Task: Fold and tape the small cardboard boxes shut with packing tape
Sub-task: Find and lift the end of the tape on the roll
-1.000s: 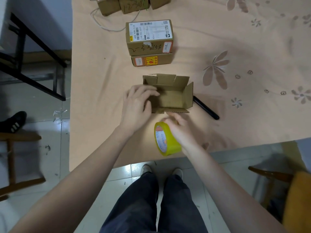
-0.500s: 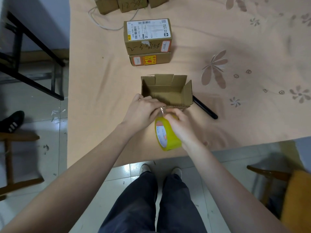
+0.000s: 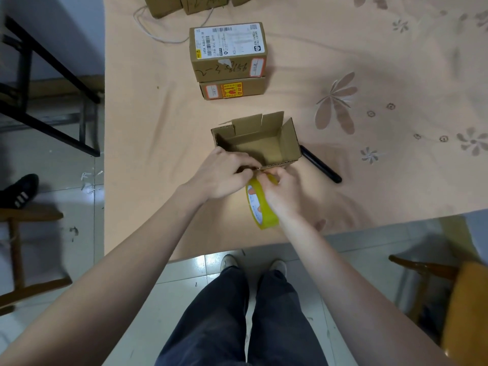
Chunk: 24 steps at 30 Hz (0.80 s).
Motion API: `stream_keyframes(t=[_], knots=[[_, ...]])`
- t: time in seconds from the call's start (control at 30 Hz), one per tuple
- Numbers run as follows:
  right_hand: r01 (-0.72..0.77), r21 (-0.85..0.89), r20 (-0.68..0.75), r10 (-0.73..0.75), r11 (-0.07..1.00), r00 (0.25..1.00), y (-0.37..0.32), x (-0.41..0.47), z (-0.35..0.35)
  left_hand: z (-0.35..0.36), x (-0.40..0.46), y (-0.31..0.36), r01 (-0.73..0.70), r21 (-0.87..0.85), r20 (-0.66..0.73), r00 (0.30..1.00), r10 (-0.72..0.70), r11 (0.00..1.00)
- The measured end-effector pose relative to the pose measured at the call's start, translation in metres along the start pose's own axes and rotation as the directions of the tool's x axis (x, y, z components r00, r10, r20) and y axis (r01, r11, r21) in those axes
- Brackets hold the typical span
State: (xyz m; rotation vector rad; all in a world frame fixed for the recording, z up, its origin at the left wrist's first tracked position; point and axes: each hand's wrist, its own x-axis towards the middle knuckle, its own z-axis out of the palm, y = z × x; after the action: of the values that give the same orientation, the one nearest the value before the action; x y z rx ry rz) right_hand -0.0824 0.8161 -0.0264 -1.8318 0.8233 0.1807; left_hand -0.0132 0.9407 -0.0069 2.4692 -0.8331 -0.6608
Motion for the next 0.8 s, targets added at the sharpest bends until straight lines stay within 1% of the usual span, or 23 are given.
stream_keyframes(t=[0.13, 0.2, 0.3, 0.4, 0.53, 0.63, 0.7, 0.8], knots=[[0.014, -0.024, -0.008, -0.014, 1.000, 1.000, 0.000, -0.001, 0.000, 0.005, 0.004, 0.003, -0.039, 0.045, -0.129, 0.991, 0.044, 0.998], [0.017, -0.043, 0.020, -0.016, 0.999, 1.000, -0.001, 0.000, -0.001, 0.010, 0.006, 0.006, -0.003, 0.095, -0.180, 0.983, 0.021, 0.995], [0.027, -0.040, 0.092, -0.023, 0.999, 0.995, -0.003, -0.002, -0.005, 0.014, 0.009, 0.011, 0.067, 0.234, -0.192, 0.981, -0.022, 0.970], [-0.031, 0.042, 0.151, 0.025, 0.999, 0.988, -0.004, -0.012, -0.020, 0.018, 0.012, 0.019, 0.099, 0.304, -0.199, 0.979, -0.038, 0.947], [-0.102, 0.014, 0.310, 0.093, 0.995, 0.946, -0.018, -0.027, -0.037, 0.024, 0.011, 0.023, 0.129, 0.255, -0.278, 0.959, -0.055, 0.958], [-0.123, 0.030, 0.378, 0.103, 0.992, 0.920, -0.018, -0.031, -0.039, 0.023, 0.011, 0.018, 0.139, 0.210, -0.301, 0.951, -0.071, 0.968], [-0.114, 0.073, 0.370, 0.079, 0.991, 0.926, -0.005, -0.030, -0.038, 0.022, 0.012, 0.014, 0.133, 0.209, -0.308, 0.949, -0.064, 0.969], [-0.013, 0.040, 0.291, 0.001, 0.999, 0.957, -0.001, -0.030, -0.030, 0.019, 0.017, 0.011, 0.116, 0.181, -0.321, 0.946, -0.053, 0.977]])
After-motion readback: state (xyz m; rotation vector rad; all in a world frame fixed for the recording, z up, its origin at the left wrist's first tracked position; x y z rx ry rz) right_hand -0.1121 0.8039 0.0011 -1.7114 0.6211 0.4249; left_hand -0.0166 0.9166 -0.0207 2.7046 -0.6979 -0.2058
